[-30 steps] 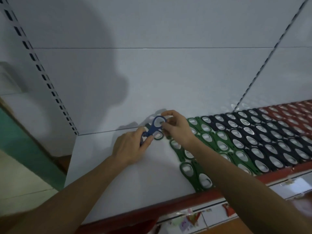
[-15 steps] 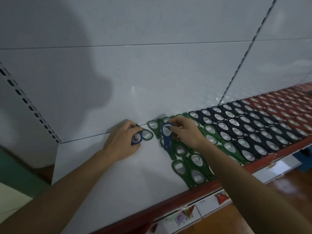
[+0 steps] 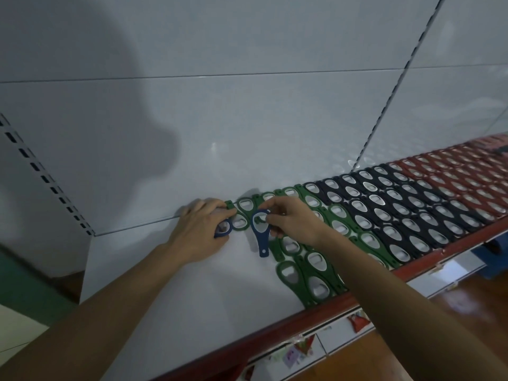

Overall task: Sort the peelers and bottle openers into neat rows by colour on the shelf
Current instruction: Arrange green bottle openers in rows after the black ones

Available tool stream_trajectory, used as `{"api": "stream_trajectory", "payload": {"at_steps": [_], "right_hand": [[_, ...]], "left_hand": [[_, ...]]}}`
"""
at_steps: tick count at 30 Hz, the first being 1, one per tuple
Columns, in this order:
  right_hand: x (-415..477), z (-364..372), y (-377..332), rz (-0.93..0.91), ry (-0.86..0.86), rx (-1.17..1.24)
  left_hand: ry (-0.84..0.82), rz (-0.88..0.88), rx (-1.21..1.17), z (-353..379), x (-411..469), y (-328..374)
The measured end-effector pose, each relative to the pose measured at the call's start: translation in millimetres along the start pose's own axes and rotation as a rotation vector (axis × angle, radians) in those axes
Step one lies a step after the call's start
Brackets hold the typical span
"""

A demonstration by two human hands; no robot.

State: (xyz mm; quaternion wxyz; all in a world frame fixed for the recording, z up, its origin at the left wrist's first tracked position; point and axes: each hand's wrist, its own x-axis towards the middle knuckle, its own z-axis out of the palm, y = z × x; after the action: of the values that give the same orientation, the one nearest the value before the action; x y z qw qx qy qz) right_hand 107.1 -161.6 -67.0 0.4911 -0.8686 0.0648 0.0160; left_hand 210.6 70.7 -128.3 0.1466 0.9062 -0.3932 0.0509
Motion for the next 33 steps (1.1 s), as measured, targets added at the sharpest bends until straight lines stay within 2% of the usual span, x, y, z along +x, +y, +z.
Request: {"api": "stream_trajectory", "payload": {"at_steps": [4, 10, 12, 14, 17, 20, 24, 33], "right_hand": [[-3.0, 7.8, -0.7, -0.027, -0.031, -0.017], [-12.2, 9.3, -3.2, -0.218, 0.129, 0.115], [-18.6, 5.9, 0.5, -0.291, 0.071, 0.001], [-27.1, 3.5, 4.4, -0.350, -0.041, -0.212], [-34.6, 4.5, 8.8, -0.381, -0.163, -0.434], [-35.6, 11.3, 8.6, -0.419, -0.117, -0.464], [-35.5, 27.0, 9.4, -0.444, -0.165, -0.582], [-31.7, 21.1, 18.6, -0.385, -0.075, -0.654]], "left_hand": [[-0.046, 0.010, 0.028, -2.3, 1.9, 1.5], [-0.068, 0.014, 0.051, -2.2, 0.3, 0.0], [-0.051, 0.022, 0.042, -1.4, -0.1, 0.3], [-0.028, 0.035, 0.055, -0.6, -0.9, 1.4], [0.003, 0.014, 0.053, -1.3, -2.5, 3.4], [0.050, 0.062, -0.025, -1.6, -3.7, 2.7], [0.057, 0.146, -0.137, 0.3, -7.8, 2.3], [0.066, 0.160, -0.144, 2.6, -10.2, 1.7]]}}
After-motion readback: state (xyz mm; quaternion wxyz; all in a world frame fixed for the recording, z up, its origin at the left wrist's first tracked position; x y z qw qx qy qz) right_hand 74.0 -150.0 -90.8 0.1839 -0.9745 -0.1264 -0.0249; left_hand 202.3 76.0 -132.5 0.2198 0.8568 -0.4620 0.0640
